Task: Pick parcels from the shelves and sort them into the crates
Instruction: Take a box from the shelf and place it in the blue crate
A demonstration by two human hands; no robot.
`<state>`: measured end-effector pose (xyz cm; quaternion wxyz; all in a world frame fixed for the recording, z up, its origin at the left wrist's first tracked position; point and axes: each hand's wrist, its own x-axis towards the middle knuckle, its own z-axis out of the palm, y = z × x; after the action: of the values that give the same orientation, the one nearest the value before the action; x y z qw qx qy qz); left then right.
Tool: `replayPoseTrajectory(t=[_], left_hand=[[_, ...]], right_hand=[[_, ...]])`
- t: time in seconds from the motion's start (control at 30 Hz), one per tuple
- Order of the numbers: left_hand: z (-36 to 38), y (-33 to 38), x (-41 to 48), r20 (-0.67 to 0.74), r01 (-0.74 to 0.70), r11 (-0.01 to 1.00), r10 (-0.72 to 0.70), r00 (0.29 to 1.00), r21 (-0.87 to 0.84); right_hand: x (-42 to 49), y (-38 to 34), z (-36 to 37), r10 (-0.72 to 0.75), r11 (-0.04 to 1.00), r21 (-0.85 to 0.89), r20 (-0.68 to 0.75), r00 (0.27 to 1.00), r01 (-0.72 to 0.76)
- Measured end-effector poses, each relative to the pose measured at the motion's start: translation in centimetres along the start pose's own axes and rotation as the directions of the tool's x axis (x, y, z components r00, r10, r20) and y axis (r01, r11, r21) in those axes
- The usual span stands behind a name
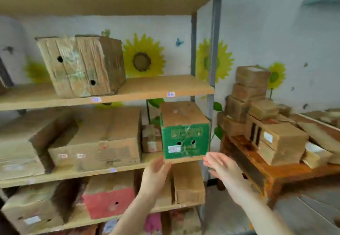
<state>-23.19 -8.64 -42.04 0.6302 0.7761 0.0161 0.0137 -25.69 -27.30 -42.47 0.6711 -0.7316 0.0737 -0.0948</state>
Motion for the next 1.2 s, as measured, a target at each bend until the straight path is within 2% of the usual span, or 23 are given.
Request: replayPoseTrajectory(t=[0.13,0.3,0.47,0.57,0.63,0.7,0.87,0.97,1.07,1.13,1.2], left_hand=[[-6.3,0.0,4.5,-0.036,-0.023,0.999,0.025,0.999,0.037],[-6.3,0.1,10.3,0.037,-0.015,0.999,0.013,0.999,0.049],[-2.5,0.2,15.6,0.090,-0.021,0.999,0.016,0.996,0.046],[-0.3,-0.1,18.9,0.057,0.017,0.999,-0.019,0.998,0.031],[1.2,-0.3,21.0,0.029,0.038,0.999,-0.038,0.999,0.017],[2.6,-0.6,22.8,0.011,0.081,0.997,-0.081,0.997,0.015],[5.0,-2.0,25.6,0.004,0.231,0.972,-0.231,0.973,-0.043],[5.1,-2.7,24.7,-0.052,0.184,0.980,-0.189,0.981,-0.082],[4.1,-2.8,21.7,-0.066,0.118,0.958,-0.140,0.988,-0.261],[3.2,-3.7,19.8,-0.081,0.104,0.923,-0.144,0.986,-0.371],[2.4,-5.4,18.1,-0.148,0.104,0.910,-0.177,0.973,-0.401]], right_hand=[[3.4,-1.2,6.3,-0.029,0.998,-0.056,0.050,0.998,0.032],[8.0,-1.5,7.0,-0.042,0.990,-0.139,-0.045,0.998,0.036],[14.6,-1.0,3.5,-0.047,0.980,-0.197,-0.256,0.966,-0.004],[19.2,0.1,1.7,-0.063,0.966,-0.253,-0.410,0.910,-0.047],[22.1,1.0,0.8,-0.039,0.959,-0.266,-0.464,0.885,-0.097],[24.6,1.9,0.4,0.026,0.956,-0.246,-0.471,0.882,-0.160],[27.3,2.9,1.0,0.190,0.965,-0.100,-0.365,0.912,-0.241],[26.2,2.4,1.1,0.189,0.971,-0.067,-0.375,0.908,-0.230],[23.7,1.7,0.4,0.191,0.976,-0.026,-0.393,0.900,-0.218],[21.1,2.1,0.0,0.234,0.971,0.045,-0.393,0.889,-0.235],[18.0,3.2,-0.1,0.275,0.961,0.089,-0.410,0.870,-0.261]])
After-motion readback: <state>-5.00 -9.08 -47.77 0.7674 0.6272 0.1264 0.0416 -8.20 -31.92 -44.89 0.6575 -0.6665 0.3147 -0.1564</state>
